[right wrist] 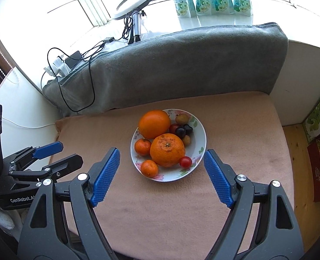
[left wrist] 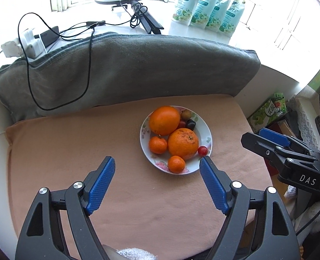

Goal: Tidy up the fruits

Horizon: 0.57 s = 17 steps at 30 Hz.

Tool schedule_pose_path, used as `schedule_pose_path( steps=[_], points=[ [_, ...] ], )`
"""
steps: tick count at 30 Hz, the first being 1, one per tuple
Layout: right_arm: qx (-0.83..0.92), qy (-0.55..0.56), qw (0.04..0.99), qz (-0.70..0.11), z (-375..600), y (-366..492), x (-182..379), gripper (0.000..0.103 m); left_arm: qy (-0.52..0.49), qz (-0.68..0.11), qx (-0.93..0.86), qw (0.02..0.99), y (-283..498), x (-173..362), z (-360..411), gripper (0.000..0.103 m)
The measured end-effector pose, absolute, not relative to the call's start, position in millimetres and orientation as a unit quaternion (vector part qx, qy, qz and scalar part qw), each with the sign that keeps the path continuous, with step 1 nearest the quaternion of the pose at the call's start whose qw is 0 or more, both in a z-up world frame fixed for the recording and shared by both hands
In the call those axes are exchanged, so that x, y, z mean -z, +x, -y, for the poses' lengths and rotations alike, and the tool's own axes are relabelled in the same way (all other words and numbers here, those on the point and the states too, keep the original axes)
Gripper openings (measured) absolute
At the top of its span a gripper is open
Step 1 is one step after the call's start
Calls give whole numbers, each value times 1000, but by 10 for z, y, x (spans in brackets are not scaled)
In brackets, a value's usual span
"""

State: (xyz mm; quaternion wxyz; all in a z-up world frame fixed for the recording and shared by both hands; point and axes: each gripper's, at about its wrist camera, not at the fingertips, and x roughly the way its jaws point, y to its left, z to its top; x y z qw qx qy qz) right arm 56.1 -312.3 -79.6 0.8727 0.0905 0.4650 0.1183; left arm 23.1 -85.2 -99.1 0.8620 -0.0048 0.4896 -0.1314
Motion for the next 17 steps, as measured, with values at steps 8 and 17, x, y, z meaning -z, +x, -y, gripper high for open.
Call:
schedule_pose_path(
  steps=[8, 17],
  points=[
    [-119, 88, 871, -468, 3122, 566, 813, 82, -6, -491, 135, 860, 224, 996, 858, 80],
    [-115, 94, 868, -474, 3165, 570, 870, 82, -5, -484, 131, 865, 212, 998, 828, 80]
  ],
)
